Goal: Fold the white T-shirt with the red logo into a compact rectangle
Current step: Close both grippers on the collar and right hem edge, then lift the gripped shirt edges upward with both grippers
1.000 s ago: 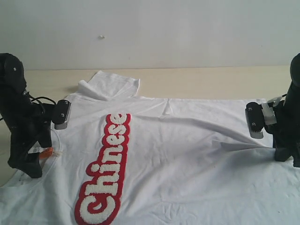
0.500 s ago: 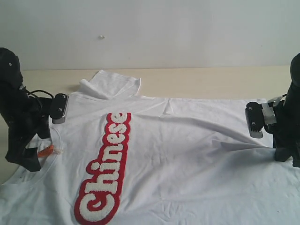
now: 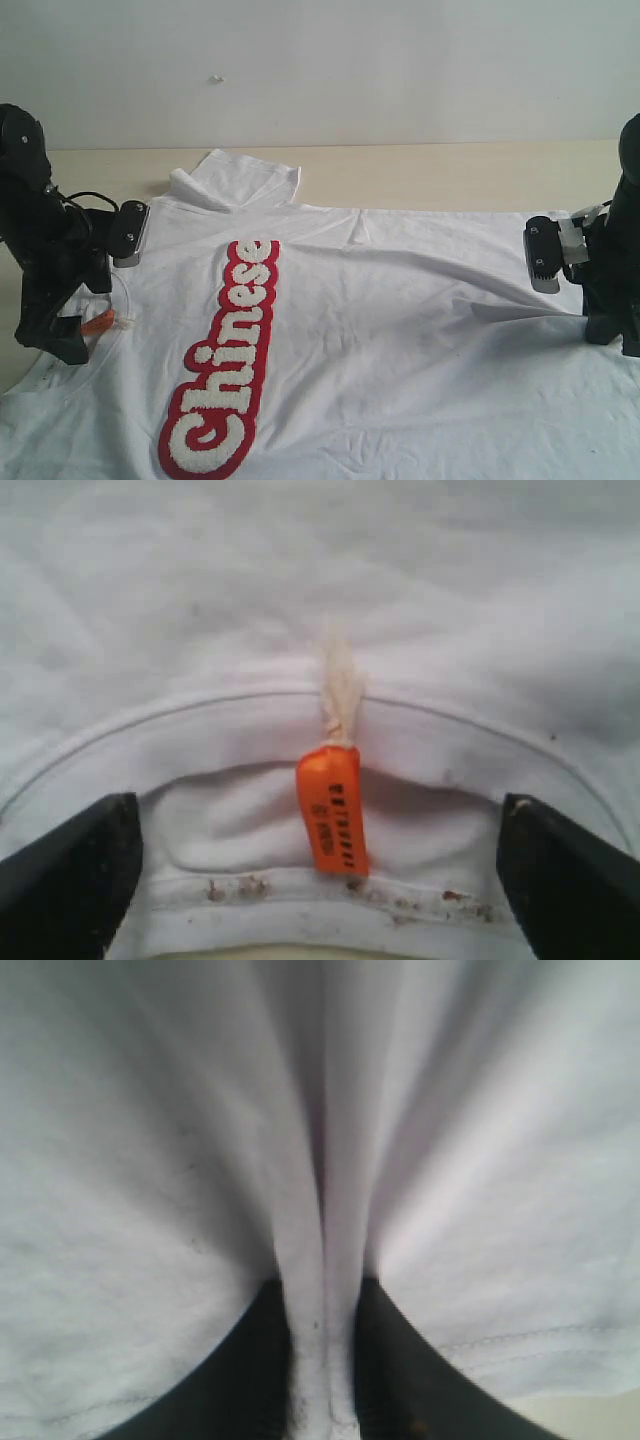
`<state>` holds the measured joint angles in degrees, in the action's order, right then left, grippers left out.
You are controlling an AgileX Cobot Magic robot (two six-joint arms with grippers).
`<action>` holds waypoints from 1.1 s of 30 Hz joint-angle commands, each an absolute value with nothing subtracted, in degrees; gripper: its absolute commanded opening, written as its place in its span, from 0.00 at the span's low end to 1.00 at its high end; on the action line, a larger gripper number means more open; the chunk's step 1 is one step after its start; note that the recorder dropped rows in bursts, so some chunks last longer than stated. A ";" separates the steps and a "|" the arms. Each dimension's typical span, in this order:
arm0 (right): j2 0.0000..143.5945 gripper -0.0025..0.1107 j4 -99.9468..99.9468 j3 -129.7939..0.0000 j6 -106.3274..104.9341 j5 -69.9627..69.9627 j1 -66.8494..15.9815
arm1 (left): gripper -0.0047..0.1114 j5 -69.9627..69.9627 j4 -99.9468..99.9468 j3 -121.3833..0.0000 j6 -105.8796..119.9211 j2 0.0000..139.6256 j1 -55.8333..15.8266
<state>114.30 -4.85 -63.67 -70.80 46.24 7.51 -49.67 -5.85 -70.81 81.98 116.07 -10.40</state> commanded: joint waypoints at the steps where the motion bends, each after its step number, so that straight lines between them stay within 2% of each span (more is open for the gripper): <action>1: 116.08 0.21 -5.09 -63.05 -70.33 44.28 7.70 | 0.83 -48.69 -5.82 -70.88 82.22 117.88 -10.27; 7: 116.08 0.21 -5.09 -63.05 -70.33 44.28 7.70 | 0.83 -48.58 -5.82 -70.88 82.22 119.69 -10.27; 9: 116.08 0.21 -5.09 -63.05 -70.33 44.28 7.70 | 0.77 -48.47 -5.82 -70.88 82.22 120.34 -10.27; 11: 116.08 0.21 -5.09 -63.05 -70.33 44.28 7.70 | 0.58 -48.47 -5.95 -70.88 82.22 121.59 -10.27; 12: 116.08 0.21 -5.09 -63.05 -70.33 44.28 7.70 | 0.43 -48.47 -6.75 -70.88 82.22 122.64 -10.27; 13: 116.08 0.21 -5.09 -63.05 -70.33 44.28 7.70 | 0.34 -48.47 -7.18 -70.88 82.11 123.22 -10.27; 15: 116.08 0.21 -5.09 -63.05 -70.33 44.28 7.70 | 0.07 -48.47 -8.40 -70.88 82.11 124.82 -10.27; 16: 116.08 0.21 -4.94 -63.05 -70.32 44.28 7.70 | 0.04 -48.71 -8.40 -70.88 82.01 124.99 -10.27; 22: 116.08 0.21 -3.34 -63.05 -70.12 44.24 7.70 | 0.04 -53.49 -8.25 -70.88 82.01 121.61 -10.27; 23: 116.08 0.21 -2.93 -63.05 -70.12 44.24 7.70 | 0.05 -53.49 -8.25 -70.88 82.01 120.64 -10.27; 25: 116.08 0.21 -2.51 -63.05 -70.12 44.24 7.70 | 0.12 -53.49 -8.40 -70.88 79.94 118.50 -10.27; 27: 116.08 0.21 -2.50 -63.05 -70.24 44.12 7.70 | 0.35 -53.49 -8.40 -70.88 78.43 116.60 -10.27; 28: 116.08 0.21 -2.38 -63.05 -70.24 44.02 7.70 | 0.55 -53.88 -8.40 -70.88 78.42 115.52 -10.27; 29: 116.08 0.21 -2.27 -63.05 -70.24 44.02 7.70 | 0.67 -54.41 -8.40 -70.88 78.42 115.08 -10.27; 30: 116.08 0.21 -2.02 -63.05 -70.24 44.02 7.70 | 0.85 -55.35 -8.18 -70.88 79.21 114.39 -10.27; 31: 116.08 0.21 -1.89 -63.05 -70.24 44.02 7.70 | 0.94 -56.03 -7.96 -70.88 79.21 113.81 -10.27; 33: 116.08 0.21 -1.89 -63.05 -70.24 44.02 7.70 | 0.94 -56.67 -7.82 -70.88 79.21 112.05 -10.27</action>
